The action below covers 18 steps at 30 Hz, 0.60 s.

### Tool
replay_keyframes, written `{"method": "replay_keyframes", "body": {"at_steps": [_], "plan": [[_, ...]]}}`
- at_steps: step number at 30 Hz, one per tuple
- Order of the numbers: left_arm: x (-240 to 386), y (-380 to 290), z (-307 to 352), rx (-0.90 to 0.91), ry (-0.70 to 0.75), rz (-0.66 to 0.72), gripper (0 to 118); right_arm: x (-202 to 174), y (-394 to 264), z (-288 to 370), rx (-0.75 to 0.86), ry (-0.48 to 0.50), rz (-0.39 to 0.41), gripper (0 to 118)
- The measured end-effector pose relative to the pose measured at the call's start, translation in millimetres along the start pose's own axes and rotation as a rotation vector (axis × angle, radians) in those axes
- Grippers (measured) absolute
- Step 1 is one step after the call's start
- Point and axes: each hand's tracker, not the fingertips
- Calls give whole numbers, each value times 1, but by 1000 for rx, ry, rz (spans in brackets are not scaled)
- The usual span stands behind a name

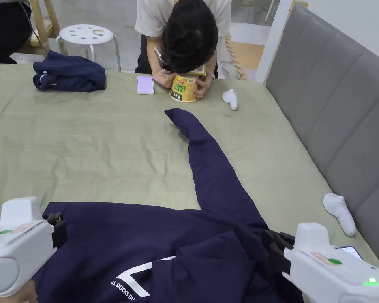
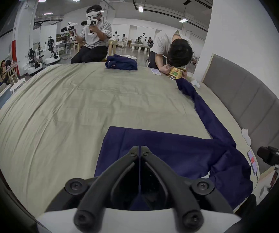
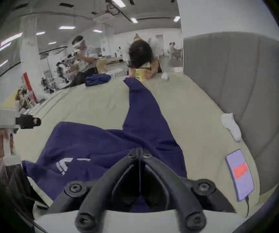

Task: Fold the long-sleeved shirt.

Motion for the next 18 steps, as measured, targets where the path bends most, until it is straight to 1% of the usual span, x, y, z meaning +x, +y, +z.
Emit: {"method": "replay_keyframes", "body": {"at_steps": [2, 3, 4, 5, 6, 7, 8, 9, 11, 13, 14, 15, 16, 17, 18], "plan": [[-4, 0, -6, 1, 17, 8, 4, 20, 12, -30, -54, -20, -35, 107], [-6, 0, -10, -10, 13, 11, 5, 29, 17, -46, -89, -48, -40, 116], [-8, 0, -13, -23, 13, 19, 5, 34, 23, -60, -109, -64, -60, 113], [-9, -1, -16, -30, 18, 22, 5, 45, 28, -70, -91, -43, -72, 114], [-11, -2, -19, -34, 21, 22, 5, 53, 32, -82, -97, -63, -85, 114], [-13, -3, -22, -45, 31, 18, 5, 62, 35, -94, -123, -93, -115, 114], [-15, -4, -25, -56, 33, 16, 5, 60, 43, -105, -149, -106, -117, 114], [-16, -5, -27, -63, 33, 17, 5, 63, 47, -115, -154, -90, -115, 114], [-19, -8, -33, -79, 42, 24, 5, 67, 54, -135, -186, -46, -161, 113], [-21, -9, -38, -98, 54, 35, 4, 65, 57, -157, -238, -4, -193, 102], [-24, -9, -43, -109, 41, 43, 4, 63, 57, -166, -300, -13, -156, 88], [-25, -8, -45, -115, 44, 47, 4, 59, 54, -173, -335, -30, -141, 50], [-26, -7, -47, -120, 46, 47, 4, 56, 48, -182, -388, -51, -109, 9], [-28, -5, -50, -124, 44, 48, 4, 53, 43, -181, -368, -50, -60, 2], [-33, -2, -53, -127, 37, 56, 4, 52, 44, -177, -327, -51, -78, 1]]}}
